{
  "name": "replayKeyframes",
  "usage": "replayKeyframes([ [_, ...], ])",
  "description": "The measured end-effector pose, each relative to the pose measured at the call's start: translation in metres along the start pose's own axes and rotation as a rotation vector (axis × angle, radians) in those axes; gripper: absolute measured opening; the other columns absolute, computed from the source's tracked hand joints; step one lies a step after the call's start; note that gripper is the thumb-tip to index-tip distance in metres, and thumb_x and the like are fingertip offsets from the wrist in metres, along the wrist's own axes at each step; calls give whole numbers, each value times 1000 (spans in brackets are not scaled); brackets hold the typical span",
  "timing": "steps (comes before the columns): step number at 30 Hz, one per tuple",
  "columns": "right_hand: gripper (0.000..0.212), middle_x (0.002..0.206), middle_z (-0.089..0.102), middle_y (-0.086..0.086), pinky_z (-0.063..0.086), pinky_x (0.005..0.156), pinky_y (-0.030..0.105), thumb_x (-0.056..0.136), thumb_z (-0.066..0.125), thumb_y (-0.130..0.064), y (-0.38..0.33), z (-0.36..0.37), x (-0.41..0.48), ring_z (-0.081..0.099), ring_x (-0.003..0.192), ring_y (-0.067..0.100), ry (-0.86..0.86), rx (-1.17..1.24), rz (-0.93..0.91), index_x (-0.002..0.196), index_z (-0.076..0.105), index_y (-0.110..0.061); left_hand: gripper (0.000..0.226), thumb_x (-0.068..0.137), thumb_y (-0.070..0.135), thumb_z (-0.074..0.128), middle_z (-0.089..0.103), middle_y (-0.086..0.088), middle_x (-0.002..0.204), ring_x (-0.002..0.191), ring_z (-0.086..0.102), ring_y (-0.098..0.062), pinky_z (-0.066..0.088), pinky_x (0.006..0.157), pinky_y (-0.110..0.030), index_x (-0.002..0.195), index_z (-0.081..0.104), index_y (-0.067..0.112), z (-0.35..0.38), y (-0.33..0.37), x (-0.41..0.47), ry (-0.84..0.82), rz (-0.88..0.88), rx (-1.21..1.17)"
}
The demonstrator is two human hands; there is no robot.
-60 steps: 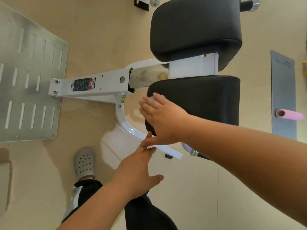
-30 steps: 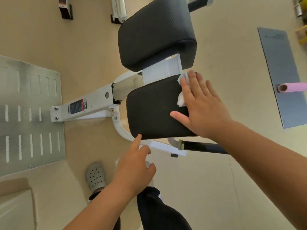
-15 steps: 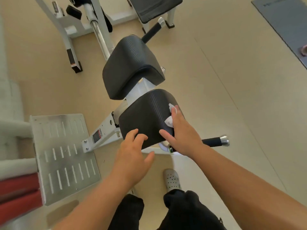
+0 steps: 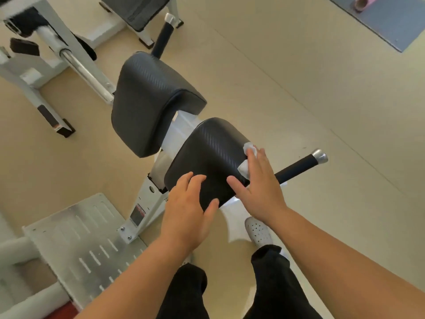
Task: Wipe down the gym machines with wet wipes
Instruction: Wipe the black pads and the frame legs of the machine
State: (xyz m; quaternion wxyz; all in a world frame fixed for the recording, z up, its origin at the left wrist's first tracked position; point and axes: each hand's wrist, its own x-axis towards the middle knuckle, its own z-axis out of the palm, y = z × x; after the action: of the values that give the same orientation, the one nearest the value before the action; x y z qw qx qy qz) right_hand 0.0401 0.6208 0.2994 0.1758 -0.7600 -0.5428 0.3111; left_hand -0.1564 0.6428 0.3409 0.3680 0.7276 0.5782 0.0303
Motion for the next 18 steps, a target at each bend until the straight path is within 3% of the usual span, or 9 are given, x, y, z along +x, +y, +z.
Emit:
replayKeyframes([
  [3, 82, 150, 43, 1, 48, 109, 47, 91, 37, -77, -26, 3, 28, 45, 135, 24, 124, -147, 55, 154, 28, -25, 60, 95, 39, 64, 32, 2, 157, 144, 31, -20, 36, 116, -40, 148, 38, 28, -20, -11, 12, -4, 84, 23],
  [5, 83, 158, 38, 4, 39, 116, 48, 95, 36, -73, -32, 9, 21, 38, 142, 25, 119, -245, 0, 158, 25, -20, 56, 96, 37, 60, 36, -2, 155, 143, 33, -22, 35, 116, -41, 147, 41, 23, -27, -12, 24, 67, 118, 20],
  [8, 83, 172, 7, 5, 9, 129, 44, 102, 32, -65, -21, 19, -25, 0, 159, 23, 48, -338, -176, 164, 14, -13, 53, 98, 36, 49, 38, -9, 156, 144, 34, -27, 30, 118, -42, 146, 43, 16, -19, 0, 31, 171, 249, 75],
  [9, 81, 173, 3, 6, 4, 129, 41, 104, 34, -62, -11, 23, -42, -4, 159, 21, 50, -347, -232, 164, 13, -11, 53, 98, 34, 47, 36, -11, 157, 145, 33, -29, 30, 119, -45, 147, 43, 15, -11, 4, 31, 188, 328, 126],
  [11, 78, 172, 3, 6, 3, 129, 37, 106, 38, -56, 13, 33, -71, -2, 159, 21, 87, -337, -272, 163, 15, -8, 58, 98, 31, 48, 28, -12, 162, 151, 25, -33, 24, 121, -55, 152, 35, 16, 8, 11, 30, 168, 479, 273],
  [14, 77, 172, 6, 9, 13, 128, 45, 106, 33, -56, 56, 41, -88, 3, 159, 23, 157, -342, -154, 162, 17, -6, 70, 97, 43, 49, 13, -9, 168, 156, 6, -32, 8, 123, -60, 158, 22, 20, 39, 16, 33, 105, 639, 535],
  [18, 83, 171, 1, 15, 5, 129, 46, 104, 30, -59, 104, 14, -63, -2, 159, 29, 262, -507, -42, 161, 9, -3, 80, 91, 51, 55, 15, -11, 168, 156, 4, -31, 2, 121, -63, 158, 30, 14, 61, 39, 60, 118, 768, 735],
])
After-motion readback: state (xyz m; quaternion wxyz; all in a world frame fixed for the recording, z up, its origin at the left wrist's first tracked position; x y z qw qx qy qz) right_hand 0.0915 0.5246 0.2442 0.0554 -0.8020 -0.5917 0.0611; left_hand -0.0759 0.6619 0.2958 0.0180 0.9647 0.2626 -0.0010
